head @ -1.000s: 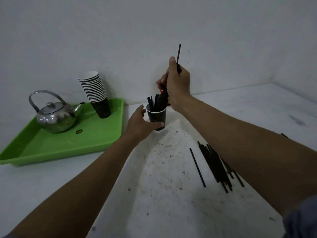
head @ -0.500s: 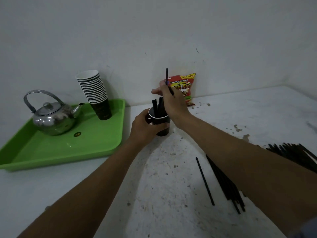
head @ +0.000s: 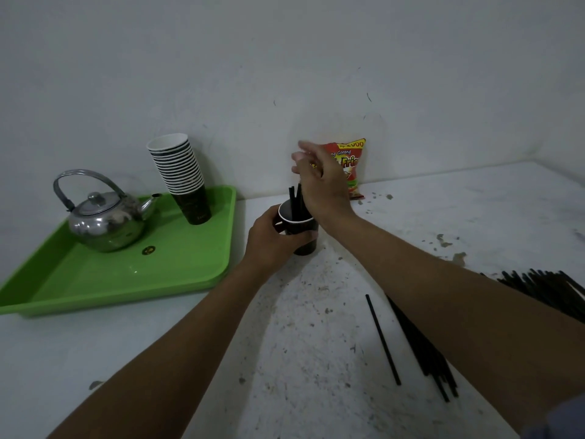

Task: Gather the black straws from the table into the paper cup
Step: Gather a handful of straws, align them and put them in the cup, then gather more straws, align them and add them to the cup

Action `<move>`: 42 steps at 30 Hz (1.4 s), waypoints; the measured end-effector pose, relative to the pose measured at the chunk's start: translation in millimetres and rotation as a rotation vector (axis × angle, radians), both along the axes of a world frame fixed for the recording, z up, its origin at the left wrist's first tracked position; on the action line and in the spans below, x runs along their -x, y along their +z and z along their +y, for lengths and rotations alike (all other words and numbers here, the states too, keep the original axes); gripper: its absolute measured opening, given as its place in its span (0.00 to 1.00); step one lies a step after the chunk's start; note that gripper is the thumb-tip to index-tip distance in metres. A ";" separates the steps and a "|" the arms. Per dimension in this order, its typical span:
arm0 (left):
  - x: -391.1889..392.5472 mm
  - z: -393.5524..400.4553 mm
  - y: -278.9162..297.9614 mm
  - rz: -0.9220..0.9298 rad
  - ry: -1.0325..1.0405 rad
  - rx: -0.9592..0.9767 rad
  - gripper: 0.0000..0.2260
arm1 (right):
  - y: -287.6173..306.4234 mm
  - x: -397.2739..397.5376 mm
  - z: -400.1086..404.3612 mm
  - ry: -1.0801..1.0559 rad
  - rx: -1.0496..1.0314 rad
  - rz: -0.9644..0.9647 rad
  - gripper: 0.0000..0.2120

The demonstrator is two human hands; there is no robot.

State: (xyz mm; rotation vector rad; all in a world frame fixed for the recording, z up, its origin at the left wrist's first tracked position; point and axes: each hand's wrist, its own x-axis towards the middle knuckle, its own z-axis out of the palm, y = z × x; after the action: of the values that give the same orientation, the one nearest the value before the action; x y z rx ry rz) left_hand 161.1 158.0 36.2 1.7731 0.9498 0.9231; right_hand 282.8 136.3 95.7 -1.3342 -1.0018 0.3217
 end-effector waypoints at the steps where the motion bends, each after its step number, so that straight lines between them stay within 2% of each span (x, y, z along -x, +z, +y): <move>1: -0.1 -0.3 -0.1 0.003 0.002 -0.001 0.31 | -1.5 0.7 -0.5 0.001 0.047 -0.063 0.15; 6: 0.1 -6.6 2.1 0.035 0.030 -0.027 0.32 | -6.0 -1.6 -10.4 0.098 0.265 -0.163 0.24; 10: 3.0 -13.8 4.0 0.090 0.059 -0.018 0.35 | 0.3 -4.7 -26.9 0.119 0.230 -0.196 0.20; 14: 12.9 -27.5 6.4 0.211 0.097 -0.003 0.48 | 1.6 -13.4 -53.1 0.075 0.210 -0.230 0.17; 16: 18.5 -37.6 6.5 0.279 0.137 -0.030 0.50 | -2.4 -19.0 -69.2 0.052 0.237 -0.261 0.15; 23: 32.7 -76.6 -5.6 0.471 0.146 -0.212 0.44 | -28.8 -31.6 -129.2 -0.058 0.341 -0.319 0.17; 28: 30.7 -107.9 -19.2 0.506 0.083 -0.347 0.37 | -47.0 -25.3 -174.0 -0.148 0.414 -0.383 0.23; 35: 25.2 -152.2 -27.4 0.697 -0.094 -0.479 0.30 | -62.8 -11.2 -226.8 -0.258 0.752 -0.644 0.44; 38: 25.8 -162.8 -30.8 0.751 -0.147 -0.486 0.26 | -65.9 -5.0 -242.2 -0.317 0.897 -0.746 0.50; 42: 27.0 -167.2 -34.5 0.833 -0.171 -0.507 0.26 | -70.2 0.1 -255.0 -0.330 0.999 -0.762 0.54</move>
State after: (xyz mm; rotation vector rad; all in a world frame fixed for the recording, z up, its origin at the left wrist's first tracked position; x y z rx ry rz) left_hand 134.0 -9.2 1.7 2.7239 1.0875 0.2915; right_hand 282.6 -118.7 25.4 -2.6219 -1.2592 0.0253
